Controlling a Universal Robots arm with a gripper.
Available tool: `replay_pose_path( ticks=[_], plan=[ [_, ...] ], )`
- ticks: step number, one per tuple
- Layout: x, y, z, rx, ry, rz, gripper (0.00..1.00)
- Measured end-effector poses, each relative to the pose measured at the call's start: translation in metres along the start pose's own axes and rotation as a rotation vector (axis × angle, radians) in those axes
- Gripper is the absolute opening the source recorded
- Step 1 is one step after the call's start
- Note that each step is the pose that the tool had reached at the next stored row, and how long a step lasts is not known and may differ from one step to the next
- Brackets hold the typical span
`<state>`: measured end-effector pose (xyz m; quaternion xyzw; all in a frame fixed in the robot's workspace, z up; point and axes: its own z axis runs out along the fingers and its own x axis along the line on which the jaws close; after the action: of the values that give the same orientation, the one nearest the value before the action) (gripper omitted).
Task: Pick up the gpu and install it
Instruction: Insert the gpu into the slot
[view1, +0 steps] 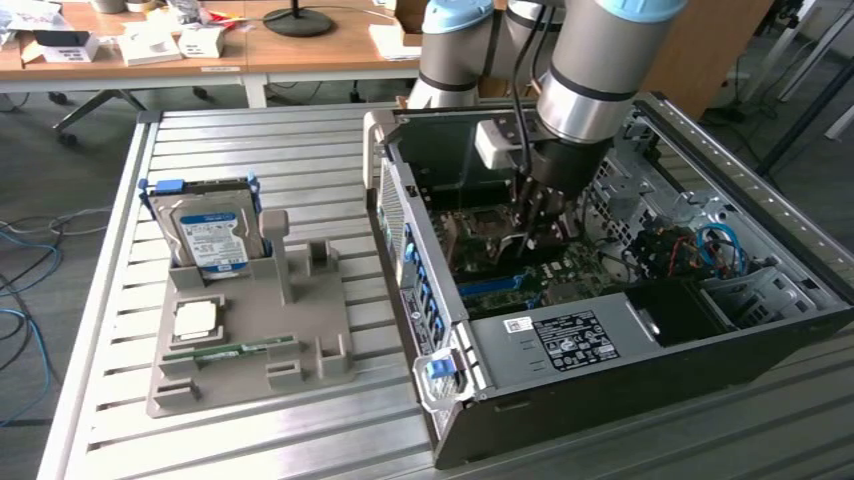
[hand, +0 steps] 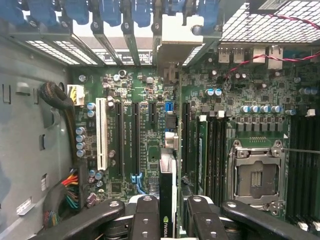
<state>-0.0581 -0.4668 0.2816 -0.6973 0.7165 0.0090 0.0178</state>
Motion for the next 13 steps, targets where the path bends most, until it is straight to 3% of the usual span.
replay_pose_path(
  ticks=[13],
  plan=[
    [0.0004,0.0034,0.0021,0.0001,0.0,0.0,0.26]
  ],
)
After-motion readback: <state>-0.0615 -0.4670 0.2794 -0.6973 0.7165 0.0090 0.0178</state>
